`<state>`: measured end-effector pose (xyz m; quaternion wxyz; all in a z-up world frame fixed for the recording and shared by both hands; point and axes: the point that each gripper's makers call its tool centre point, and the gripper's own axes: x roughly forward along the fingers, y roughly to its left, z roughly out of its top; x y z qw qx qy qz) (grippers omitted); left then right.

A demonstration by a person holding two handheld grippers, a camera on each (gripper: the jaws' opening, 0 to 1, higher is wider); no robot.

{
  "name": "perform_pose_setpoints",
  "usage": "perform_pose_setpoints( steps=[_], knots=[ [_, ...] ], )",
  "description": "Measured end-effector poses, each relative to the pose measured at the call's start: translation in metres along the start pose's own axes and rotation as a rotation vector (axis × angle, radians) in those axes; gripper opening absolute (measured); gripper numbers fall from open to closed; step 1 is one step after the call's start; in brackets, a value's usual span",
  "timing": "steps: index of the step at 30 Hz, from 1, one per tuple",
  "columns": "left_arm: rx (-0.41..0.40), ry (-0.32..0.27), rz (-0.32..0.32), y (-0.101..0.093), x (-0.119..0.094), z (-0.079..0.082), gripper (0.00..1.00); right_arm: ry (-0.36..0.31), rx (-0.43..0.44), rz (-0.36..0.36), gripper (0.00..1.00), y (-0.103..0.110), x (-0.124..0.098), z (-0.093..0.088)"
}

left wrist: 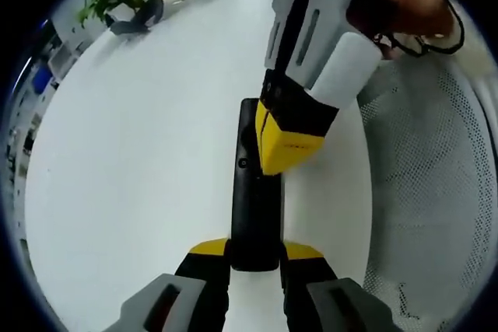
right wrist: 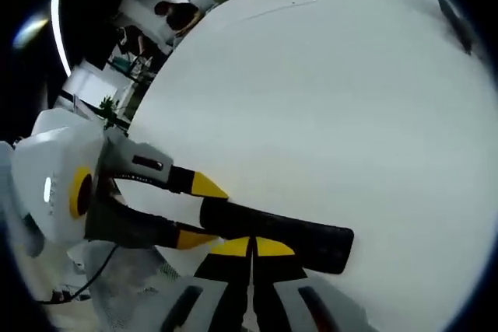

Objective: Press the specified remote control buttons in sequence, fully releasing each button before pressing the next.

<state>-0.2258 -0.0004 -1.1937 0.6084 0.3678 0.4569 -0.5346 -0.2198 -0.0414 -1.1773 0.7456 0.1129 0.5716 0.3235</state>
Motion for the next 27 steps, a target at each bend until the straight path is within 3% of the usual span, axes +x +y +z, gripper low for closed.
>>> perform_pose_setpoints(
  steps=[6, 16, 27],
  knots=[
    [-0.02, -0.023, 0.003, -0.0004, -0.0003, 0.0004, 0.23, -0.024, -0.004, 0.023, 0.0, 0.0036, 0.0041, 0.0073],
    [-0.013, -0.034, -0.002, -0.0002, -0.0005, 0.0004, 0.23, -0.021, 0.001, 0.025, 0.0, 0.002, 0.0065, 0.0039],
    [-0.006, -0.045, -0.016, -0.0003, -0.0007, 0.0006, 0.23, -0.01, -0.035, -0.015, 0.0, 0.0003, 0.0097, 0.0056]
  ],
)
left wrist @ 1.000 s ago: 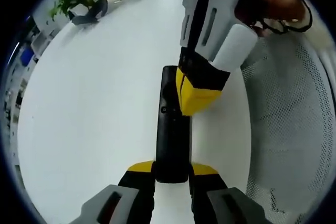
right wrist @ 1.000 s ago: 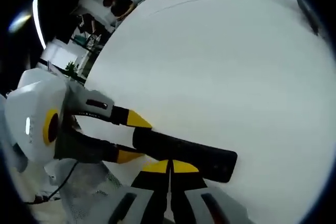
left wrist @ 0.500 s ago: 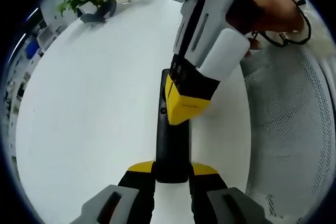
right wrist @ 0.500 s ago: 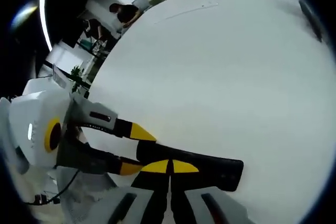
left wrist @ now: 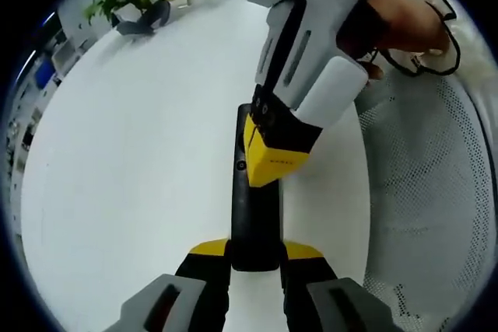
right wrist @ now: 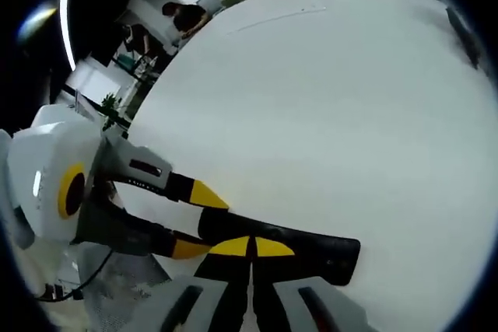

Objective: Press the specified remote control buttons in sequence, fully releasing each button before pressing the next.

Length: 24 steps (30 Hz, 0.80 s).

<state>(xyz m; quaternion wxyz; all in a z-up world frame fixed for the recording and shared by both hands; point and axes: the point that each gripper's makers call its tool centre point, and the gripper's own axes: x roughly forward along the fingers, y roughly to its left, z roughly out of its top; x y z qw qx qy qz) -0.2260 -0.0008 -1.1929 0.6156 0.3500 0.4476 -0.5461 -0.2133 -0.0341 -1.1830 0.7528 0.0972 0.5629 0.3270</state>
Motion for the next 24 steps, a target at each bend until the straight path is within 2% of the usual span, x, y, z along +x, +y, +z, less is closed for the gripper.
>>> perform_pose_setpoints(
  steps=[4, 10, 16, 24],
  knots=[
    [0.003, 0.006, 0.004, -0.001, 0.0, 0.0, 0.23, -0.01, 0.026, 0.019, 0.0, 0.0, -0.001, -0.001],
    [0.001, 0.001, 0.011, 0.0, 0.0, 0.0, 0.23, -0.039, -0.006, 0.021, 0.0, 0.004, -0.001, 0.0],
    [-0.003, -0.009, 0.014, -0.001, 0.0, 0.0, 0.23, -0.024, -0.031, 0.053, 0.0, 0.014, 0.005, 0.0],
    [-0.006, -0.028, 0.013, 0.0, 0.0, 0.0, 0.23, -0.016, -0.056, 0.034, 0.0, 0.013, 0.008, 0.0]
  ],
)
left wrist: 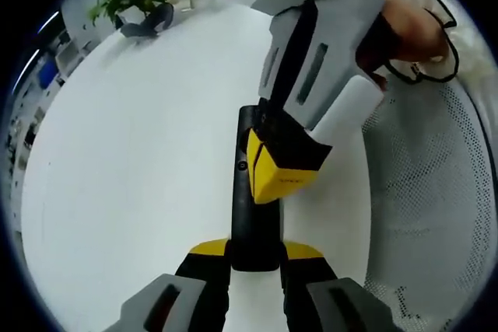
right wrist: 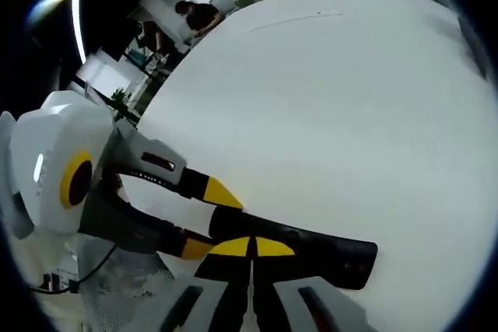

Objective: Press the specified remote control buttons in sequence, fully releasing each button before pressing the next.

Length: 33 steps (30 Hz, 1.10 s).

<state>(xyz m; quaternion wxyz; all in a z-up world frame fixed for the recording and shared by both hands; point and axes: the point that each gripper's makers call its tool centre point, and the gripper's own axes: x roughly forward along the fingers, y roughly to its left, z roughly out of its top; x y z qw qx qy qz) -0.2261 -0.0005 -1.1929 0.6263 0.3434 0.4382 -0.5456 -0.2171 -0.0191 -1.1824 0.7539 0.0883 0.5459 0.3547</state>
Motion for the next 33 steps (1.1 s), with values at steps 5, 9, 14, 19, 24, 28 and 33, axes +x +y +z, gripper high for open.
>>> perform_pose_setpoints(
  steps=[5, 9, 14, 19, 24, 28, 33],
  knots=[
    [0.004, -0.008, 0.016, 0.0, 0.0, 0.0, 0.23, 0.002, 0.029, -0.017, 0.0, -0.001, 0.001, 0.001],
    [-0.004, -0.038, 0.028, 0.0, 0.0, -0.001, 0.23, -0.001, 0.048, -0.025, 0.0, -0.002, 0.001, 0.002],
    [-0.005, -0.046, 0.029, 0.0, 0.0, 0.0, 0.23, -0.001, 0.059, -0.034, 0.0, -0.004, 0.002, 0.003],
    [-0.001, -0.037, 0.027, 0.0, 0.0, 0.0, 0.23, -0.009, 0.054, -0.043, 0.0, -0.004, 0.002, 0.004],
    [-0.005, -0.033, 0.031, 0.0, 0.0, 0.0, 0.23, -0.015, 0.042, -0.011, 0.0, -0.002, 0.0, 0.003],
    [-0.021, -0.037, 0.042, 0.0, 0.0, 0.001, 0.23, -0.058, 0.03, -0.008, 0.0, -0.002, -0.002, 0.001],
    [-0.036, -0.063, 0.055, 0.0, 0.0, 0.0, 0.22, -0.129, 0.004, -0.007, 0.0, -0.003, -0.014, 0.014]
  ],
)
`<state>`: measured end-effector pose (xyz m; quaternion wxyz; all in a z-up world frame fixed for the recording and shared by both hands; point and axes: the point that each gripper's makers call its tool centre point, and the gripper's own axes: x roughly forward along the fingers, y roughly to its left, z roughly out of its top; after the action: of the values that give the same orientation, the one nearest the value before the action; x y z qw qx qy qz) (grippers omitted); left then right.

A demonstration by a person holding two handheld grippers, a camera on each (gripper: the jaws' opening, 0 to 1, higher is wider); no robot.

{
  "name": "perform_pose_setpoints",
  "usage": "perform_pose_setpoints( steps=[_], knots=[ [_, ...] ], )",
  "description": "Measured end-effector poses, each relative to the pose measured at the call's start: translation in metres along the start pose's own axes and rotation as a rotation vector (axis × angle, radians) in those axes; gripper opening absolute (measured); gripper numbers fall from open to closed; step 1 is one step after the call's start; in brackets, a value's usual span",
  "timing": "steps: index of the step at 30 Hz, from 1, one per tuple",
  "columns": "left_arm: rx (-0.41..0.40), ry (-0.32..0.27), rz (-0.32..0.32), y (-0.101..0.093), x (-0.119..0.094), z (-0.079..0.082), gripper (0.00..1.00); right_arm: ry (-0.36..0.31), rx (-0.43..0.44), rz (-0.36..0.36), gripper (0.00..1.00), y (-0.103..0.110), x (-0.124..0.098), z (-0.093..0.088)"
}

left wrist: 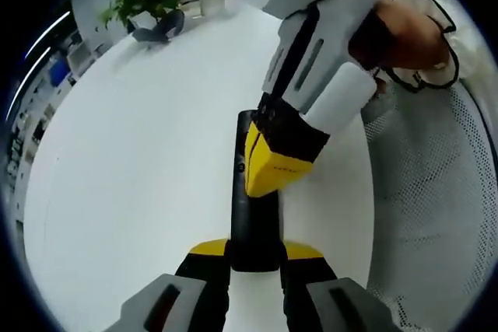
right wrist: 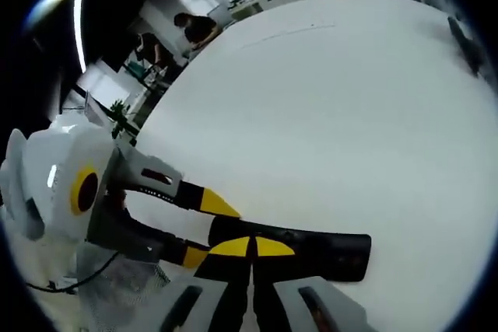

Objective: Press the specified remote control buttons in sequence, fully releasing each button before pressing the next.

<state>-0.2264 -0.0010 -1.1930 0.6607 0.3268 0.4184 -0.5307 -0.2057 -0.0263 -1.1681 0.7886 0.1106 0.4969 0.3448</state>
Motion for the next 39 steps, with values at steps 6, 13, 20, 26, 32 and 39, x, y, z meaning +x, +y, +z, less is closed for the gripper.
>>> perform_pose_setpoints(
  steps=[6, 13, 20, 26, 32, 39],
  knots=[
    [0.001, 0.004, 0.0, 0.001, 0.001, 0.001, 0.22, -0.161, -0.079, -0.017, 0.0, 0.004, -0.031, 0.029],
    [-0.018, 0.0, 0.013, 0.001, 0.001, 0.001, 0.21, -0.27, -0.113, -0.046, 0.06, -0.001, -0.067, 0.043],
    [-0.021, 0.008, 0.009, 0.003, 0.001, 0.003, 0.21, -0.372, -0.145, -0.039, 0.22, 0.004, -0.098, 0.045],
    [-0.017, 0.011, 0.0, 0.009, 0.002, 0.004, 0.21, -0.423, -0.24, -0.075, 0.42, 0.009, -0.112, 0.045],
    [-0.029, 0.011, -0.008, 0.019, 0.002, 0.005, 0.21, -0.506, -0.341, -0.123, 0.69, 0.018, -0.126, 0.05],
    [-0.035, 0.018, -0.002, 0.036, 0.0, 0.004, 0.21, -0.574, -0.335, -0.137, 0.97, 0.021, -0.141, 0.055]
  ],
)
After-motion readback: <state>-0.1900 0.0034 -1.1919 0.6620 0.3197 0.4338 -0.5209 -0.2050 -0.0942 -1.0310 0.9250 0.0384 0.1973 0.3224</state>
